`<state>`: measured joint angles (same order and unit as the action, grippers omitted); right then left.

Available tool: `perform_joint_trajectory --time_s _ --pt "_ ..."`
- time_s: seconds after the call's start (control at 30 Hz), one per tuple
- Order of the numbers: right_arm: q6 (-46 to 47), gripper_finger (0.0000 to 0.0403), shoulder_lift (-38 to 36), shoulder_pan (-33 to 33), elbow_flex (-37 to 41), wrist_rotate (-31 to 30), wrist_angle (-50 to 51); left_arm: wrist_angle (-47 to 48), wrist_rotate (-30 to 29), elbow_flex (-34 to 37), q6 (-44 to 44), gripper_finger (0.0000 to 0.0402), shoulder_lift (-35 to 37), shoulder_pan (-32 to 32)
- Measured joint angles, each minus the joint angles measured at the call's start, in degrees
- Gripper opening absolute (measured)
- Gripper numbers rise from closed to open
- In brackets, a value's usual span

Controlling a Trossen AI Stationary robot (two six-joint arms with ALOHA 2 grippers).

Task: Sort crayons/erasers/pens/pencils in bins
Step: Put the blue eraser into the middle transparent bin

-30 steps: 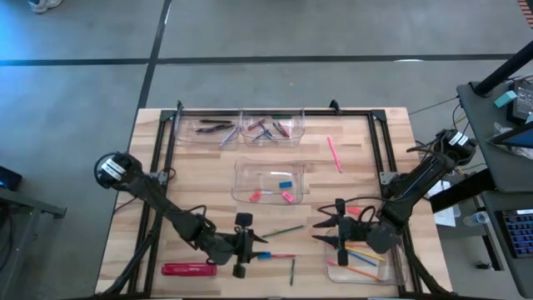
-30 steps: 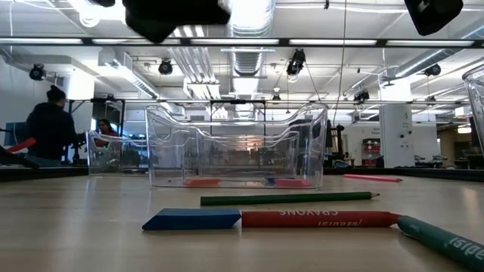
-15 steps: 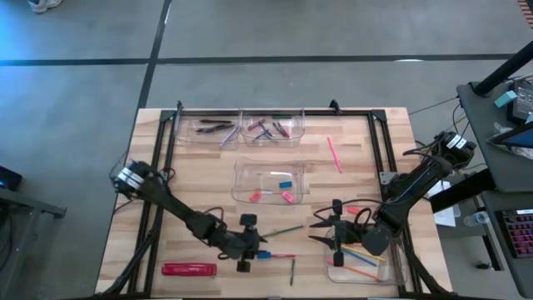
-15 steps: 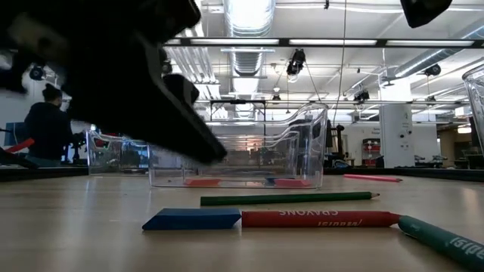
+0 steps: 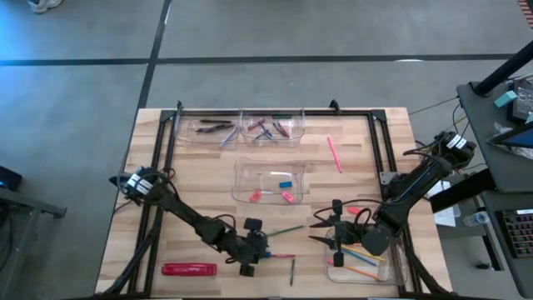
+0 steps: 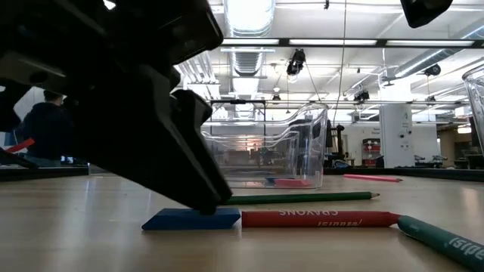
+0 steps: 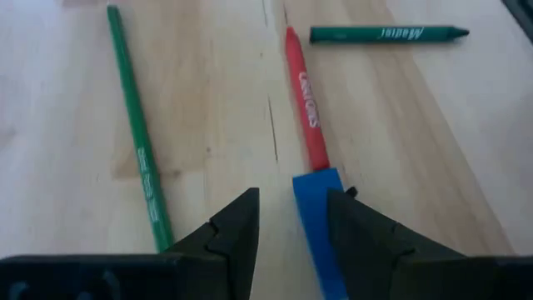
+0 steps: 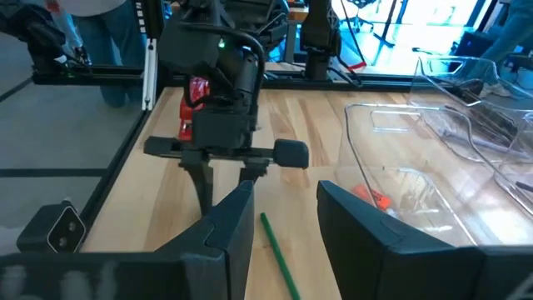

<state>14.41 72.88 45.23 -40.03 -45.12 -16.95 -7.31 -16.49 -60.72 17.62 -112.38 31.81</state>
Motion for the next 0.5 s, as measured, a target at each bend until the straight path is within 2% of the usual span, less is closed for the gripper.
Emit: perform_joint_trajectory --time_s 0.5 --pt "0.63 0.0123 0.0 0.0 0.0 0.02 0.0 0.69 1.56 0.96 6.07 0.0125 0.07 3.58"
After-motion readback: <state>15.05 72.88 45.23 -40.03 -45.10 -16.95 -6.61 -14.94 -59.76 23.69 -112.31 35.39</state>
